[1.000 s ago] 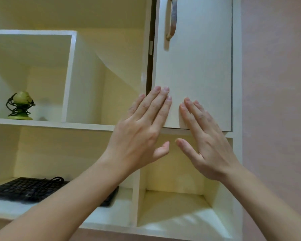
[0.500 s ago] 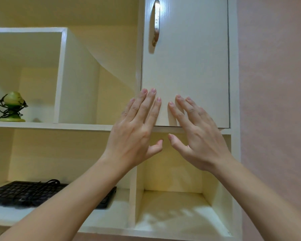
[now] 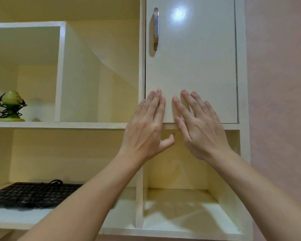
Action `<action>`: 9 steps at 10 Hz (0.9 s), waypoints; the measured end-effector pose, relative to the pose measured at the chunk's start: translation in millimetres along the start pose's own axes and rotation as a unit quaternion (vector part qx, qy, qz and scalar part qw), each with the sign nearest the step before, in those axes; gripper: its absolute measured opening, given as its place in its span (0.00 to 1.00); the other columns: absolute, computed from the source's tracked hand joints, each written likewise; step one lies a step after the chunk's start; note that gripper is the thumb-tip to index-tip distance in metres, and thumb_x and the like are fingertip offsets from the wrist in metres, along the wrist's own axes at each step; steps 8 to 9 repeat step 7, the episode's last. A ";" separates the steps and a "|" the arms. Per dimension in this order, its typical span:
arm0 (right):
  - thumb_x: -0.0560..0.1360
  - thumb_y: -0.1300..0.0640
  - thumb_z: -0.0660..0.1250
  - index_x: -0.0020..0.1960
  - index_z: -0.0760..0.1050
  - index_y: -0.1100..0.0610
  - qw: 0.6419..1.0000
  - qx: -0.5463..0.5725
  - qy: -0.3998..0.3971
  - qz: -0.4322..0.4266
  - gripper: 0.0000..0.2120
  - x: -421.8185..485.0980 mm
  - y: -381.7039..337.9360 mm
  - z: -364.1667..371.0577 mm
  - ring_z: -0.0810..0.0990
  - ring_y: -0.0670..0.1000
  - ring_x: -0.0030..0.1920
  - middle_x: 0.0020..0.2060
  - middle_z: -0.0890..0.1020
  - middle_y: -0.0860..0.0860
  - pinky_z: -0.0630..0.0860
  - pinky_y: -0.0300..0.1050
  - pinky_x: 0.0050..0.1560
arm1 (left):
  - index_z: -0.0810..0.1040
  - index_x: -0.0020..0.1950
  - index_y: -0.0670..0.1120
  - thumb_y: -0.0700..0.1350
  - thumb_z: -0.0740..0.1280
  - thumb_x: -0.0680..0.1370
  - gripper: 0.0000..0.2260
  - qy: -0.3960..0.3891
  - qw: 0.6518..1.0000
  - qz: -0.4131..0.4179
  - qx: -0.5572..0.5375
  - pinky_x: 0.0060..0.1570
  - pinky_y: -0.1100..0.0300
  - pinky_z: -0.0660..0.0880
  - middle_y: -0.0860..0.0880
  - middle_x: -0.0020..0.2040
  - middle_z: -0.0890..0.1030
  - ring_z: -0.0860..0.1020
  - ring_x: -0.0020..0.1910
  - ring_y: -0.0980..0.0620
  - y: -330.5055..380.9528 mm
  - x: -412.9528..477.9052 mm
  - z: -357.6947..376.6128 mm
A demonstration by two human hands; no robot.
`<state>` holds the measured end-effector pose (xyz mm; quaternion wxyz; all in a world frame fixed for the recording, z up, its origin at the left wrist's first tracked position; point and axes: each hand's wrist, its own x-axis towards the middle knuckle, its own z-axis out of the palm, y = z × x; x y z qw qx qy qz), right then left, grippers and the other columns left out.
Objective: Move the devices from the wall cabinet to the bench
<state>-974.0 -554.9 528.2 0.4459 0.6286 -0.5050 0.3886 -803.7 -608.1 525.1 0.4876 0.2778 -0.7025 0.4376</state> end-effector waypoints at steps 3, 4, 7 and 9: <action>0.81 0.46 0.48 0.80 0.51 0.45 1.000 -0.029 -0.006 0.004 0.27 -0.3 1.8 10.6 0.47 0.50 0.80 0.80 0.52 0.48 0.47 0.53 0.79 | 0.58 0.79 0.35 0.60 0.64 0.74 0.43 -0.006 1.000 -0.008 0.000 0.79 0.47 0.58 0.37 0.81 0.58 0.55 0.81 0.42 2.6 -2.8 19.5; 0.83 0.44 0.49 0.80 0.51 0.45 0.999 -0.022 -0.037 0.017 0.26 1.7 -2.1 -0.9 0.46 0.49 0.80 0.81 0.51 0.48 0.48 0.53 0.79 | 0.58 0.79 0.35 0.61 0.66 0.73 0.44 -0.031 0.999 -0.016 -0.012 0.78 0.46 0.58 0.37 0.81 0.58 0.55 0.81 0.41 6.0 -1.2 11.1; 0.80 0.38 0.51 0.79 0.51 0.45 0.988 -0.050 -0.146 0.028 0.30 -22.7 -22.9 -43.9 0.51 0.54 0.80 0.80 0.55 0.52 0.52 0.54 0.77 | 0.58 0.81 0.42 0.63 0.60 0.73 0.41 -0.115 0.991 -0.054 -0.047 0.79 0.46 0.56 0.39 0.82 0.57 0.55 0.81 0.42 21.3 -31.3 -30.9; 0.80 0.38 0.51 0.79 0.51 0.45 0.988 -0.050 -0.146 0.028 0.30 -22.7 -22.9 -43.9 0.51 0.54 0.80 0.80 0.55 0.52 0.52 0.54 0.77 | 0.58 0.81 0.42 0.63 0.60 0.73 0.41 -0.115 0.991 -0.054 -0.047 0.79 0.46 0.56 0.39 0.82 0.57 0.55 0.81 0.42 21.3 -31.3 -30.9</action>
